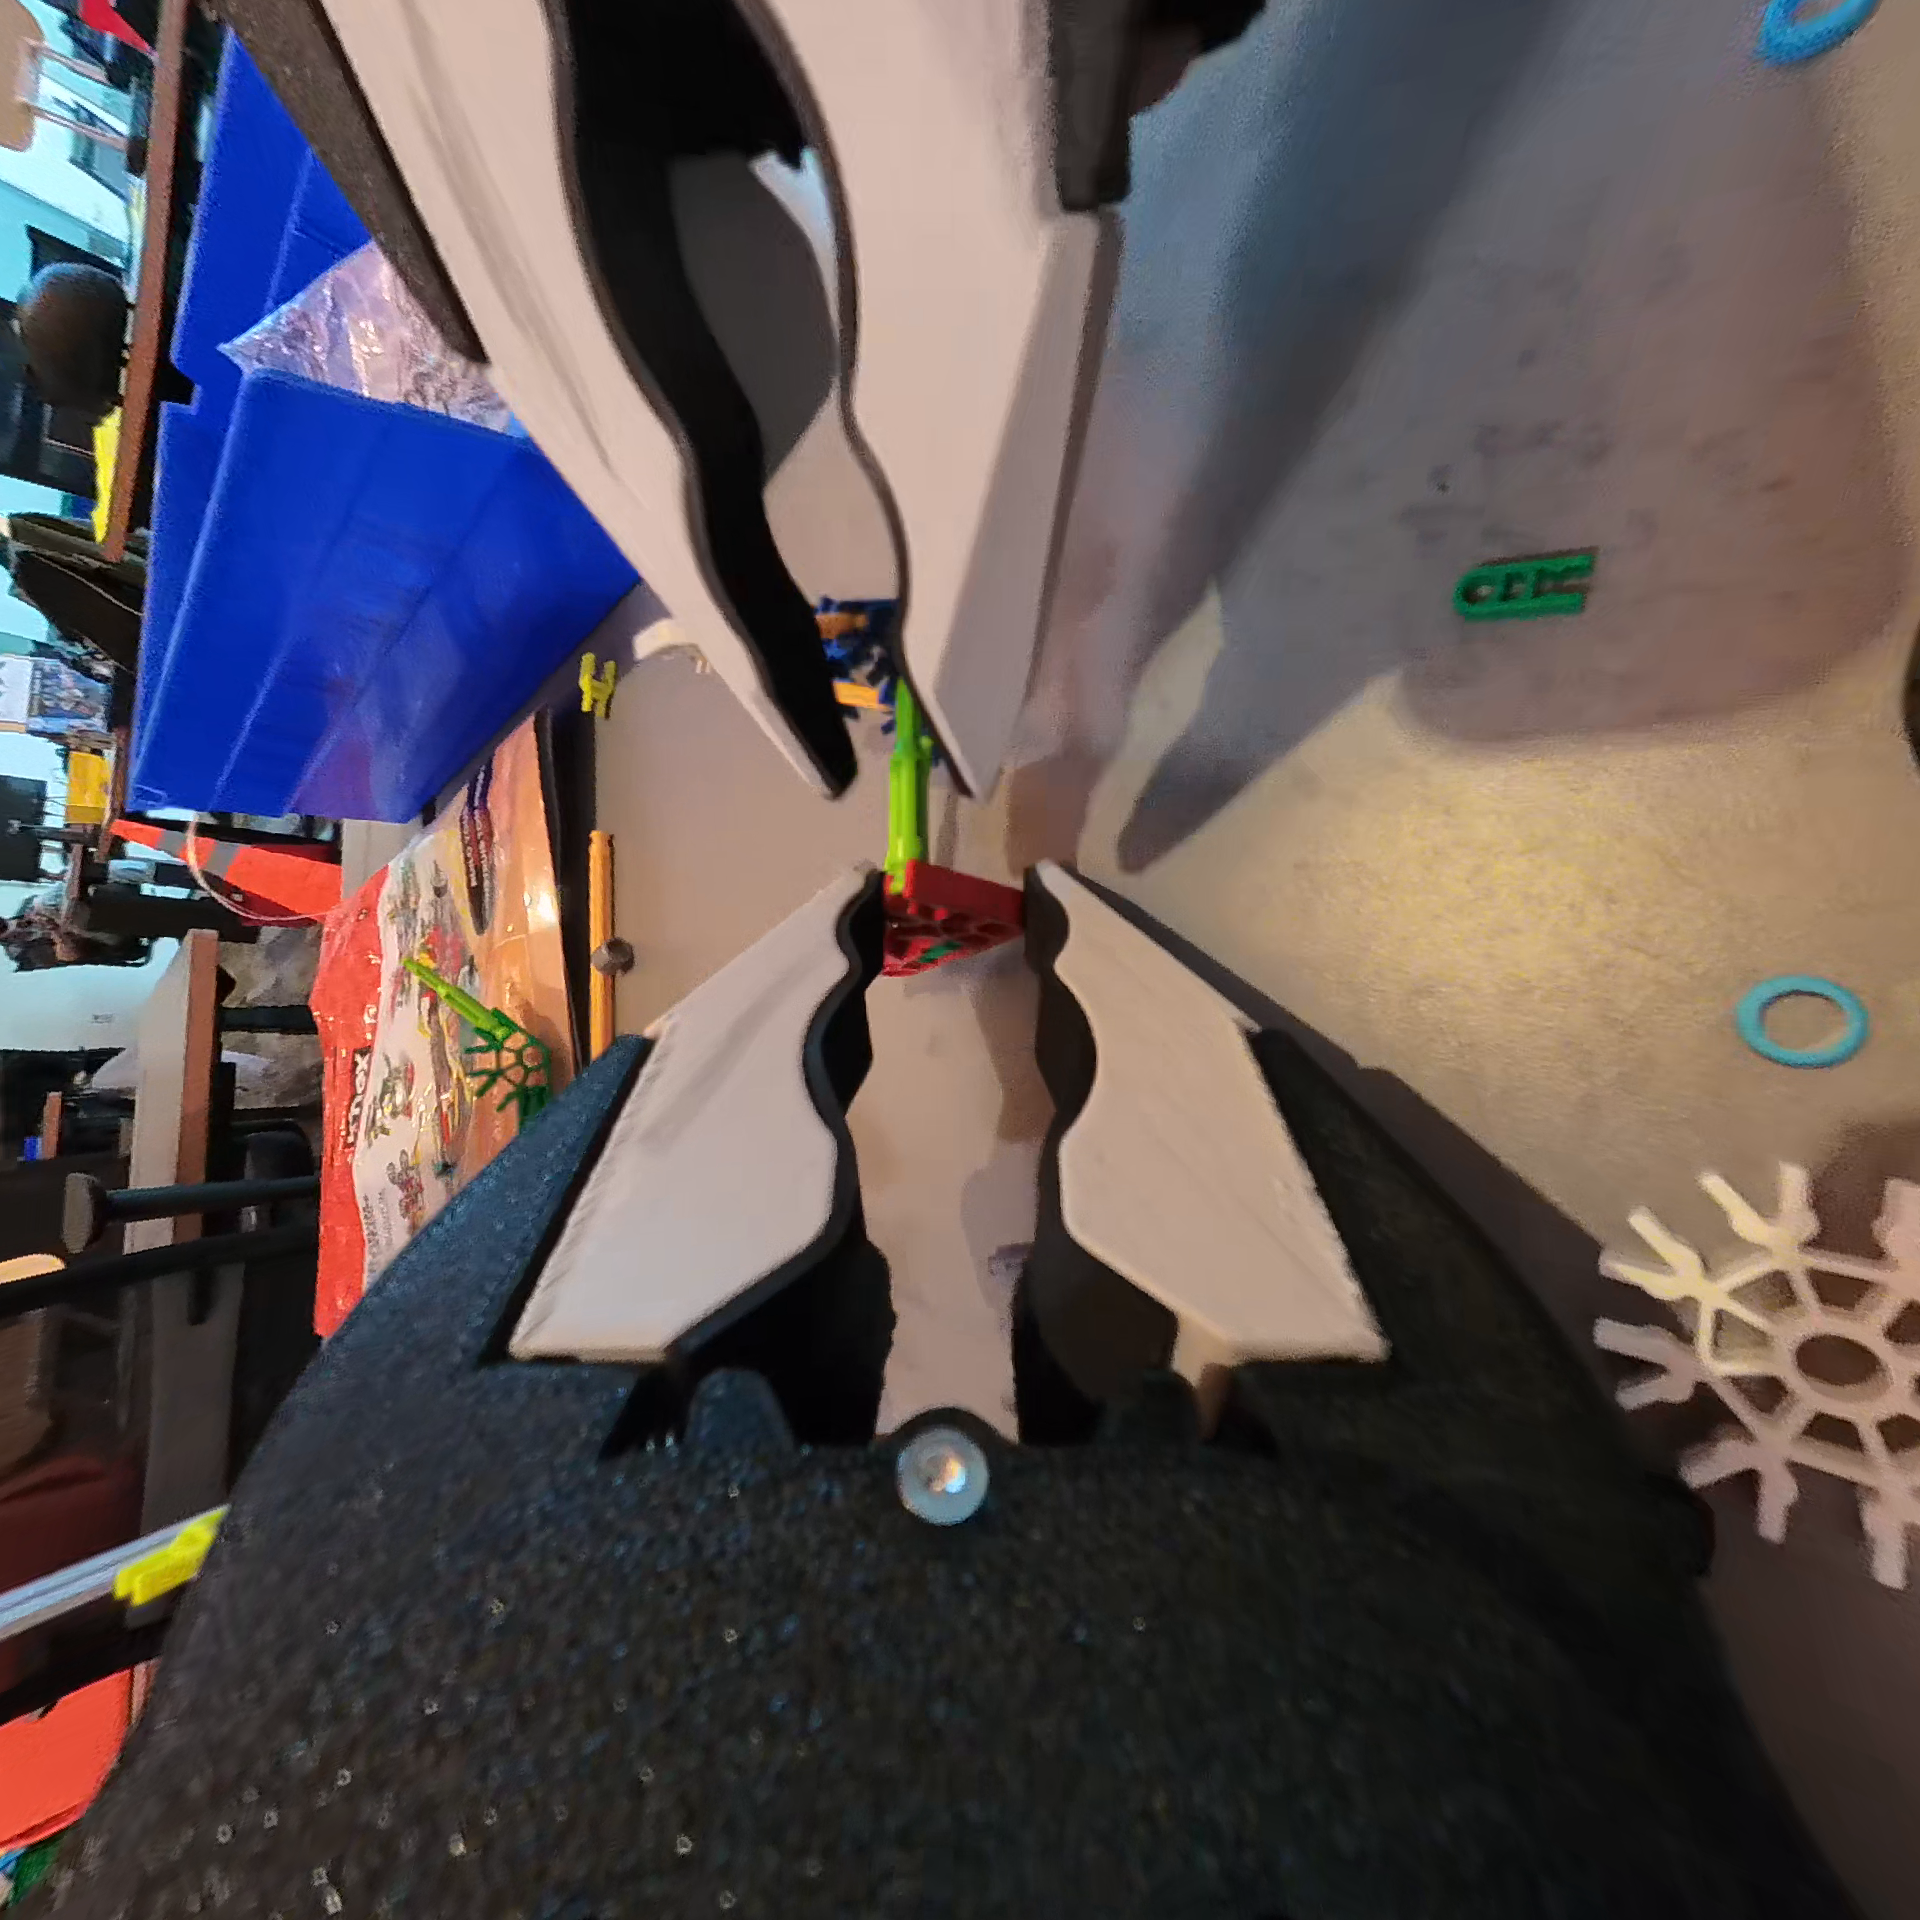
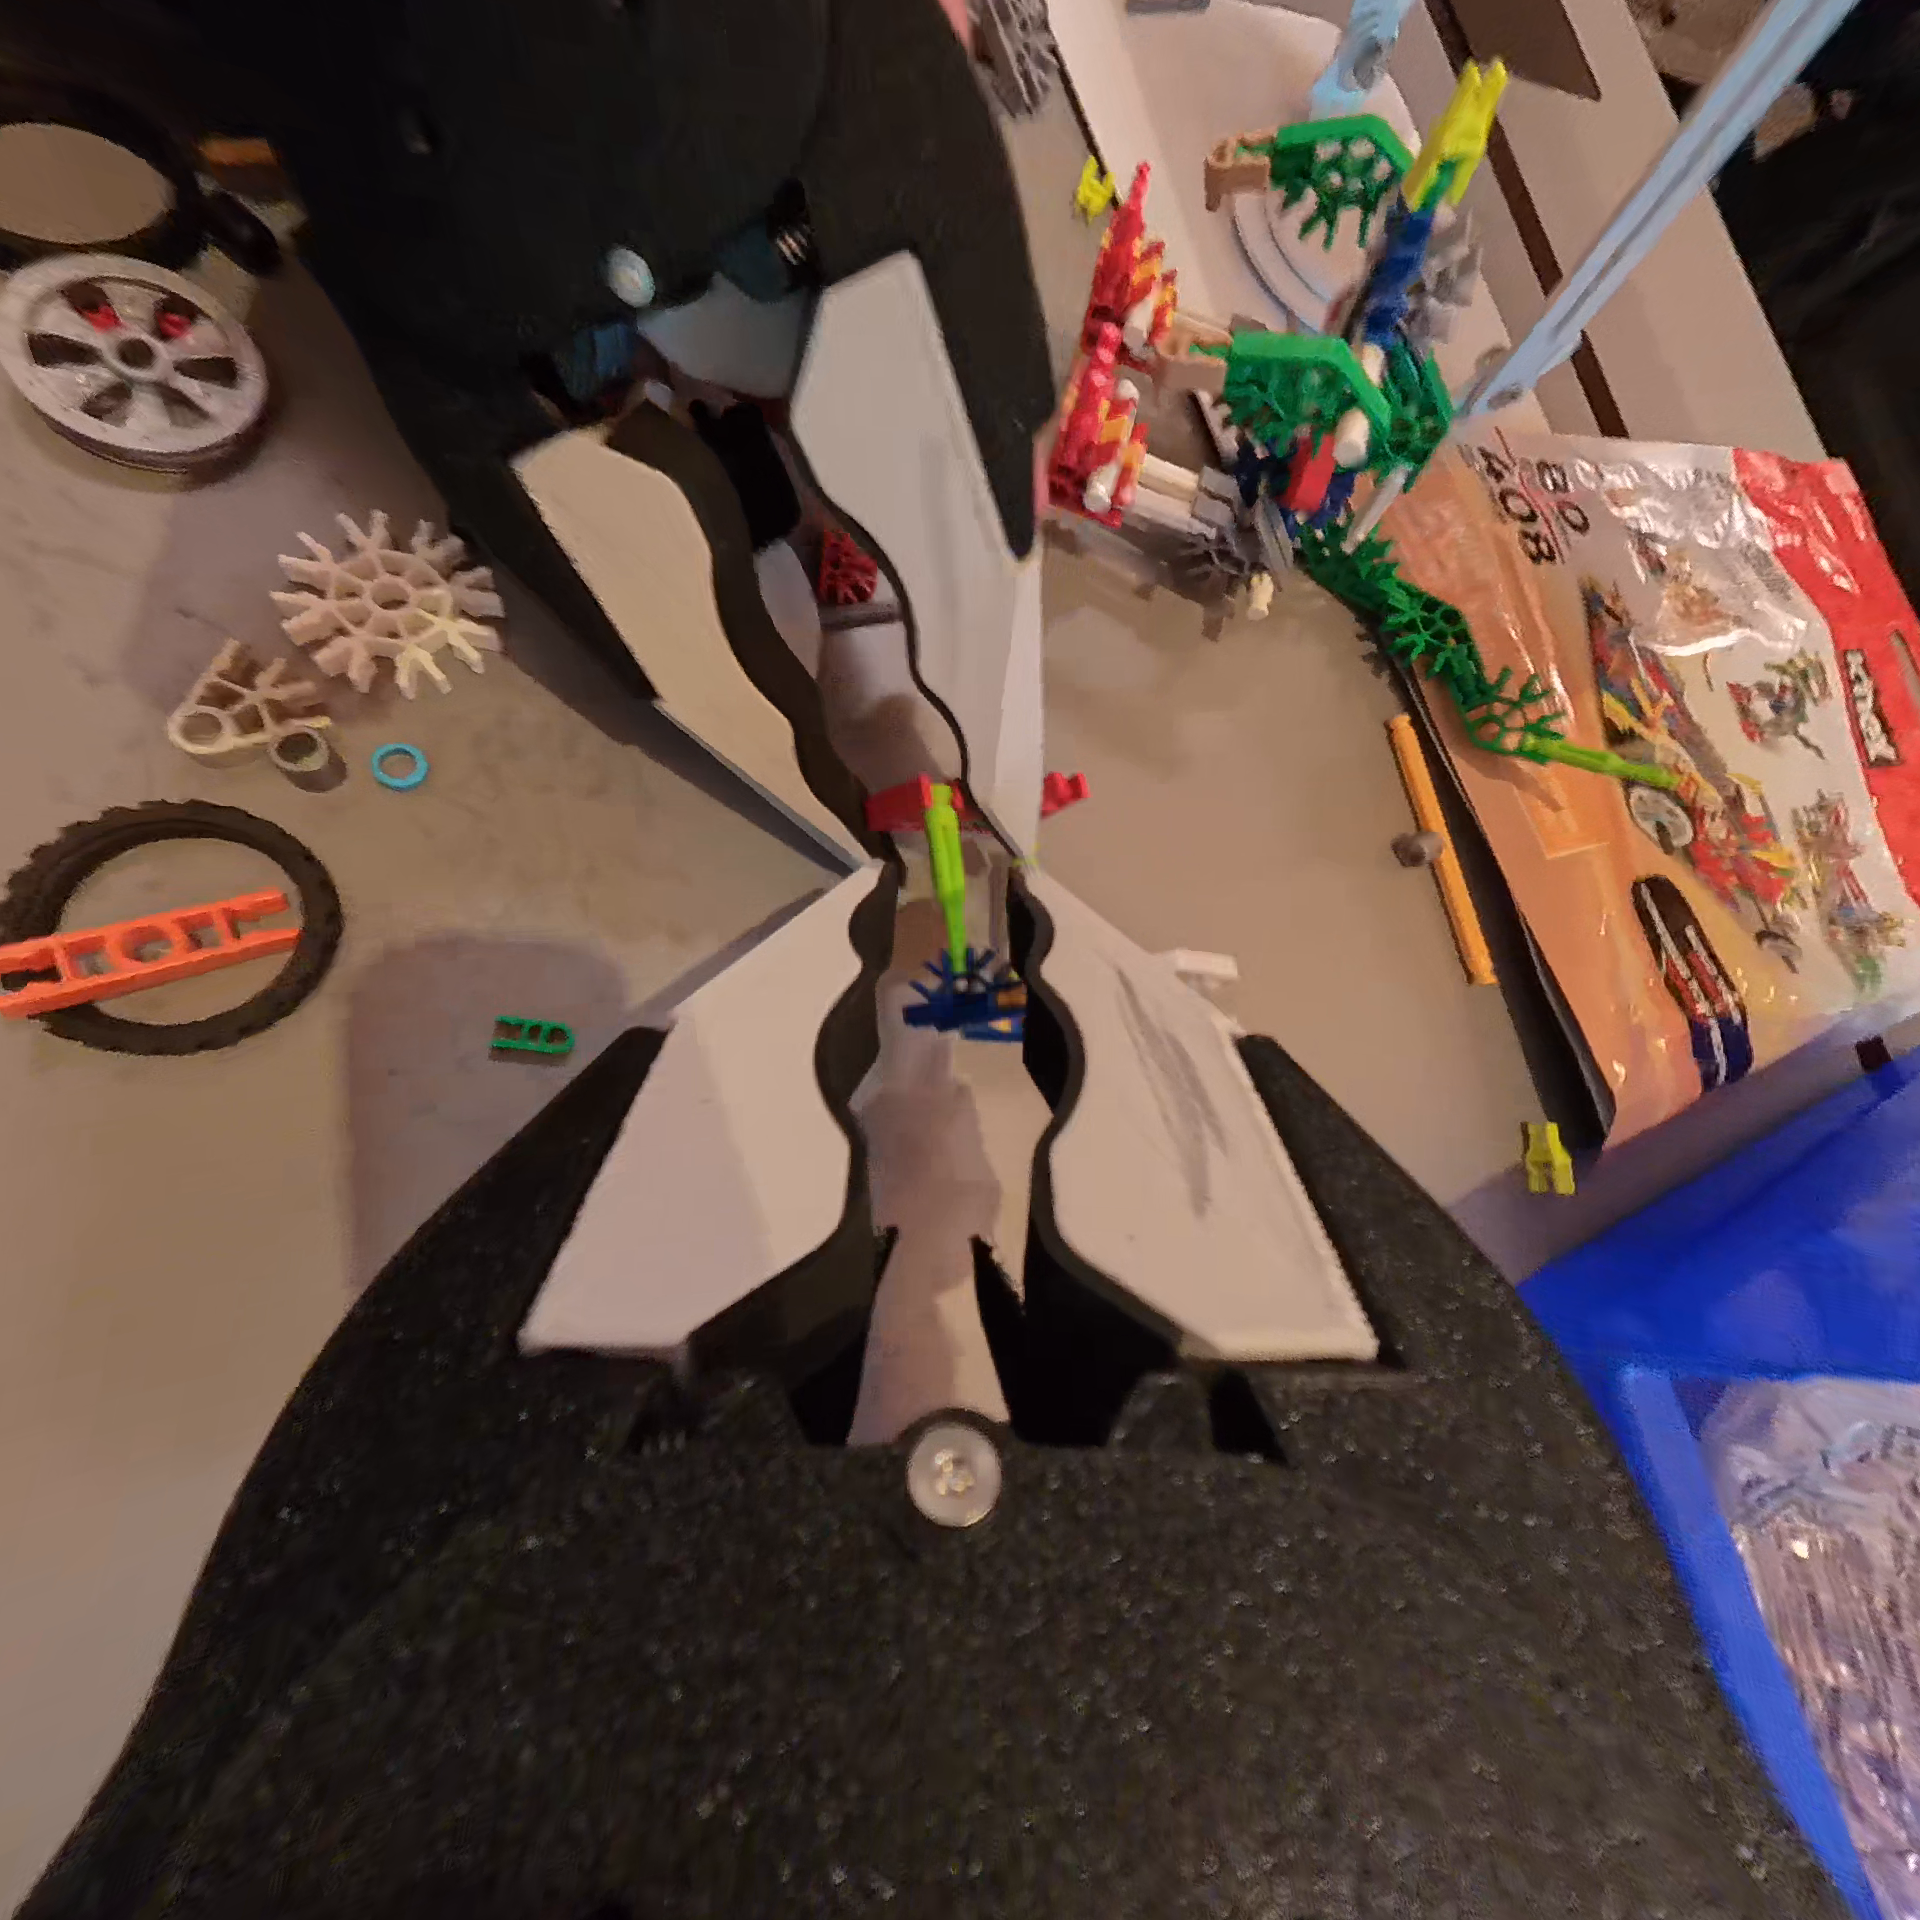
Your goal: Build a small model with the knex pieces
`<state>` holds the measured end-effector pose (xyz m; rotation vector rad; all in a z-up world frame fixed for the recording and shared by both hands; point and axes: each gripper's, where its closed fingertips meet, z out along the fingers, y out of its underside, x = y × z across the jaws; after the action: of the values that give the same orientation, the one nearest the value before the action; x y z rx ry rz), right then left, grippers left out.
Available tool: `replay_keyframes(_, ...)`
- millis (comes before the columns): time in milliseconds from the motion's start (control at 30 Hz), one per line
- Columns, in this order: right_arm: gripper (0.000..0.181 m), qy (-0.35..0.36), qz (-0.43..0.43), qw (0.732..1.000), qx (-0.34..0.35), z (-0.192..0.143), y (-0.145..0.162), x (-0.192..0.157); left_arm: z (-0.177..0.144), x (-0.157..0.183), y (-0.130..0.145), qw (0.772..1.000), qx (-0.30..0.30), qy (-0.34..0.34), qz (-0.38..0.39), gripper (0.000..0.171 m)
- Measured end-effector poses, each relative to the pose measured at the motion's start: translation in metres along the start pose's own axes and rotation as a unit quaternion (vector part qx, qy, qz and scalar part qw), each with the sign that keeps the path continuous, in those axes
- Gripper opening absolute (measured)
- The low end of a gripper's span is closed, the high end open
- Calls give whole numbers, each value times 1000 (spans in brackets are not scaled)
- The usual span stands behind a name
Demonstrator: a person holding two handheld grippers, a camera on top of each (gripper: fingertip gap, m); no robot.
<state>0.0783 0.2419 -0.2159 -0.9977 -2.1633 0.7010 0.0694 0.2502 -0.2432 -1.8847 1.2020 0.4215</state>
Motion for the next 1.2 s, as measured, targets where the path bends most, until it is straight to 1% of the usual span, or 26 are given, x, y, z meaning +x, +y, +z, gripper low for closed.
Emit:
replay_keyframes(67, 20, 9, 18, 1000, -6, -2, 6, 8, -1, 1, -1, 1000, 6, 6, -9, 24)
replay_keyframes(167, 21, 6, 52, 999, 15, -7, 4, 14, -2, 3, 0, 1000, 7, 13, -14, 24)
replay_keyframes(300, 21, -5, 43, 999, 15, -4, 3, 8, -4, 3, 2, 1000, 8, 18, -20, 24)
replay_keyframes(367, 23, 0, 49, 999, 11, -4, 5, 12, -6, 2, 3, 999, 9, 20, -29, 24)
replay_keyframes(467, 23, 9, 63, 997, 32, -11, 1, 19, -8, 0, 2, 999, 14, 21, -39, 26)
replay_keyframes(533, 27, 17, 70, 997, 40, -14, 0, 23, -9, -2, 2, 999, 16, 18, -49, 29)
replay_keyframes(633, 28, 42, 104, 993, 33, -18, 8, 39, -9, -1, -2, 997, 23, 30, -73, 28)
replay_keyframes(700, 31, 38, 130, 990, 32, -21, 13, 42, -10, -1, -4, 995, 31, 37, -90, 28)
replay_keyframes(800, 36, 12, 154, 988, 24, -18, 18, 38, -10, -5, -3, 996, 25, 25, -85, 27)
replay_keyframes(867, 35, 6, 139, 990, 11, -13, 21, 32, -9, -3, -4, 996, 22, 24, -78, 22)
replay_keyframes(967, 24, -3, 114, 993, -6, -9, 24, 24, -8, 3, -7, 997, 24, 35, -70, 20)
replay_keyframes(1000, 18, -12, 108, 994, -9, -9, 25, 20, -8, 4, -8, 997, 24, 36, -67, 20)
replay_keyframes(1100, 18, -41, 98, 994, -8, -10, 25, 7, -7, 9, -7, 998, 18, 40, -45, 18)
replay_keyframes(1200, 17, -78, 93, 993, -5, -14, 22, -7, -9, 13, -8, 998, 20, 52, -40, 15)
